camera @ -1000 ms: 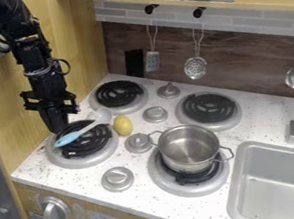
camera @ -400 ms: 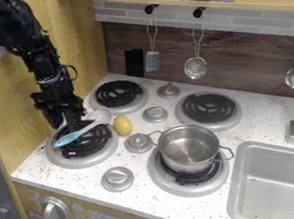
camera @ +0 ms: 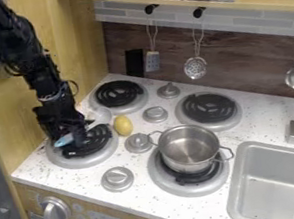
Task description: Move the ladle with blue handle to the middle part of the stove
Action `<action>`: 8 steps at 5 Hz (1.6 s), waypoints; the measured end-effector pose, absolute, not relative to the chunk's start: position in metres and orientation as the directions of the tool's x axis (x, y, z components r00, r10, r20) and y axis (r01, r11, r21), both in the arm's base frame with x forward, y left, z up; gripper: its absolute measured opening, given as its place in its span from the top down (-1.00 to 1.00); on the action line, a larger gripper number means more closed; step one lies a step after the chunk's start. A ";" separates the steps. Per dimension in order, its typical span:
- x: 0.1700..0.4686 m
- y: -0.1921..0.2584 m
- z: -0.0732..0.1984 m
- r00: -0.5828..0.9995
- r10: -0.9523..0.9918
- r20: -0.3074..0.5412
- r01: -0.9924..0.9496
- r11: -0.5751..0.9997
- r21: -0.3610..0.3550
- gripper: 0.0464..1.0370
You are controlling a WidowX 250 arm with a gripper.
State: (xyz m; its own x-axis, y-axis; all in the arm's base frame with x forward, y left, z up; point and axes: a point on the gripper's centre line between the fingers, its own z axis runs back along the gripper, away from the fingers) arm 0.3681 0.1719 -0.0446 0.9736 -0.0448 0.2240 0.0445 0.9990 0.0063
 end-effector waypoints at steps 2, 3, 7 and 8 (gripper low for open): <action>0.373 0.178 -0.059 0.980 -0.027 0.199 0.015 0.998 0.062 -0.81; 0.378 0.180 -0.060 0.980 -0.040 0.197 0.023 0.996 0.087 -0.29; 0.360 0.149 -0.045 0.988 -0.052 0.147 0.055 0.998 -0.019 0.73; 0.364 0.109 -0.019 0.979 -0.107 0.173 0.122 0.989 -0.078 0.77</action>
